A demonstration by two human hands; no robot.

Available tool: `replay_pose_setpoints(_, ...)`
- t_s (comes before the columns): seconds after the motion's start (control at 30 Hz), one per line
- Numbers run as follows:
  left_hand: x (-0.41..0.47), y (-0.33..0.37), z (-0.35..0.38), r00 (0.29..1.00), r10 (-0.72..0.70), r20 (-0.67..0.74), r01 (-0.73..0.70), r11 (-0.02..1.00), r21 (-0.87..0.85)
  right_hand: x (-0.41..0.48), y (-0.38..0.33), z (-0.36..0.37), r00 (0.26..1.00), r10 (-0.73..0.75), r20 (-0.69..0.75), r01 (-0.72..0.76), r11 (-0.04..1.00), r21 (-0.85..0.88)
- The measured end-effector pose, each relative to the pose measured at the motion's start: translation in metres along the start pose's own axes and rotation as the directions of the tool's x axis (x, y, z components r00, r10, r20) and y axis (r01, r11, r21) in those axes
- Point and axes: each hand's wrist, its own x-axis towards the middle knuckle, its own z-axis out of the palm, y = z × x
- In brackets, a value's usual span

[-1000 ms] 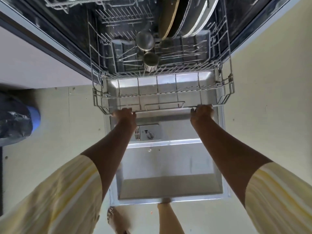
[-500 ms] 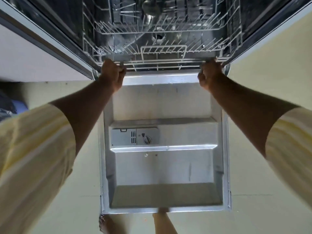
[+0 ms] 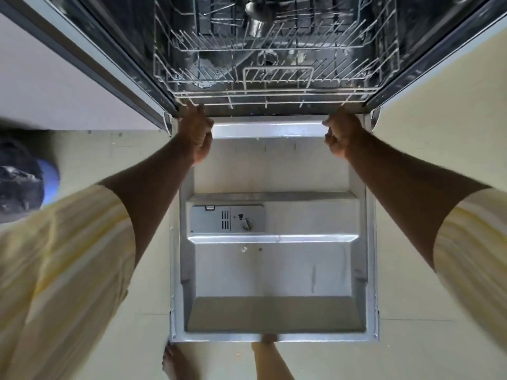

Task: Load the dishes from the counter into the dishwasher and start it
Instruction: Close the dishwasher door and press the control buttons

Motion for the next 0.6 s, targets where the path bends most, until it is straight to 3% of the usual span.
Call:
replay_pose_setpoints(0.13, -0.047, -0.022, -0.017, 0.993, -0.111, -0.031, 0.108, 0.991, -0.083, -0.051, 0.049, 0.013, 0.980, 0.155, 0.124, -0.174, 0.971, 0.166)
replay_pose_setpoints(0.3, -0.121, -0.066, -0.045, 0.975, -0.220, -0.016, 0.216, 0.967, -0.133, -0.110, 0.129, 0.008, 0.943, 0.213, 0.254, -0.289, 0.904, 0.315)
replay_pose_setpoints(0.57, -0.221, -0.190, -0.110, 0.925, -0.359, -0.122, 0.337, 0.926, -0.170, -0.195, 0.240, -0.060, 0.926, 0.286, 0.244, -0.371, 0.804, 0.465)
replay_pose_setpoints(0.6, -0.235, -0.211, -0.121, 0.917, -0.364, -0.163, 0.350, 0.931, -0.107, -0.204, 0.256, -0.070, 0.928, 0.301, 0.220, -0.371, 0.795, 0.480)
